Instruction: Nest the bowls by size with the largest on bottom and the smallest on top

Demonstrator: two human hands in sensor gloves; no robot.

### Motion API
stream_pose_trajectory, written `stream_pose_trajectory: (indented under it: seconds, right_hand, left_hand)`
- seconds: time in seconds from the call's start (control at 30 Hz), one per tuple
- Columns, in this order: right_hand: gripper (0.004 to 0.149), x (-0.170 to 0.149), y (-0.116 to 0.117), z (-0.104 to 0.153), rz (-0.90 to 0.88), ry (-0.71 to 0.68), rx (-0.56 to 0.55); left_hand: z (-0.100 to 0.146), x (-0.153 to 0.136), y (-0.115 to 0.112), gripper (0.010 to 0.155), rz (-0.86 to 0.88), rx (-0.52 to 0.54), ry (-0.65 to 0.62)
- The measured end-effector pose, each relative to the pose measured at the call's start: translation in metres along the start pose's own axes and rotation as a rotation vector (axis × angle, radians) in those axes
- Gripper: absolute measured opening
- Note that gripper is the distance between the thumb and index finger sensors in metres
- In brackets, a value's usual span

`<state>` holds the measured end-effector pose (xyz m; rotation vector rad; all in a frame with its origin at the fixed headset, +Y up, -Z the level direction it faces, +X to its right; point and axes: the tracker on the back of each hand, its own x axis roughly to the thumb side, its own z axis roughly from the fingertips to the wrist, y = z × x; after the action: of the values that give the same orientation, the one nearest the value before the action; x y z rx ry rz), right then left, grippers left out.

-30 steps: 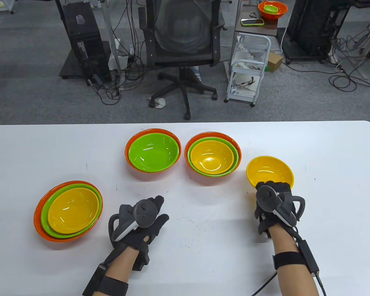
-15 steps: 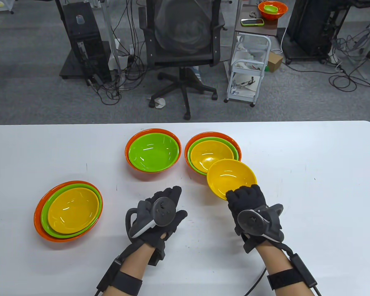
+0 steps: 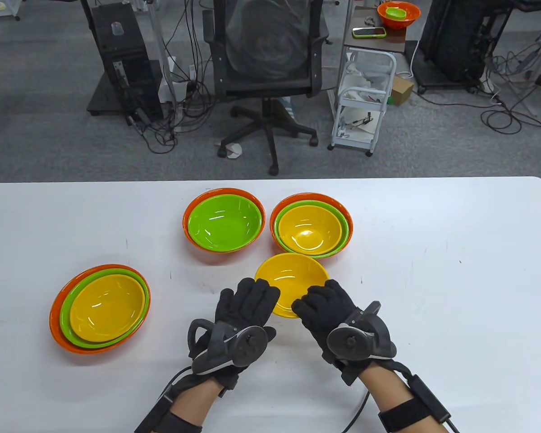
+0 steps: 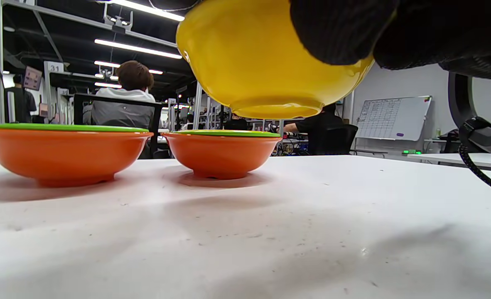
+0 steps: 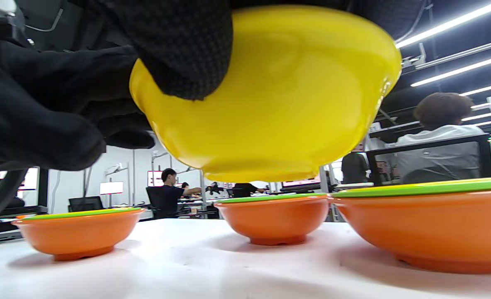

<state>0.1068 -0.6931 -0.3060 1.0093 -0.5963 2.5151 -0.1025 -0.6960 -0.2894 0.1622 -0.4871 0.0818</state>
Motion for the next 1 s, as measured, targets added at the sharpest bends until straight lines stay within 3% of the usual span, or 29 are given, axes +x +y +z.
stream_pose_trajectory:
  seconds: [0.4,0.67,1.0]
  right_hand:
    - [0.038,0.006,0.002,0.006,-0.023,-0.058,0.015]
    - [0.044,-0.001,0.009,0.002,-0.112,0.054,0.095]
    - [0.056,-0.032,-0.004,0.010,-0.185,0.272,0.075]
  left_hand:
    - [0.001,0.004,-0.001,0.044,-0.081,0.067,-0.066]
    - [-0.002,-0.003,-0.007,0.042,-0.082,0.034,-0.061]
    - [-0.009,-0.022,-0.007,0.043,-0.103,0.037,-0.001]
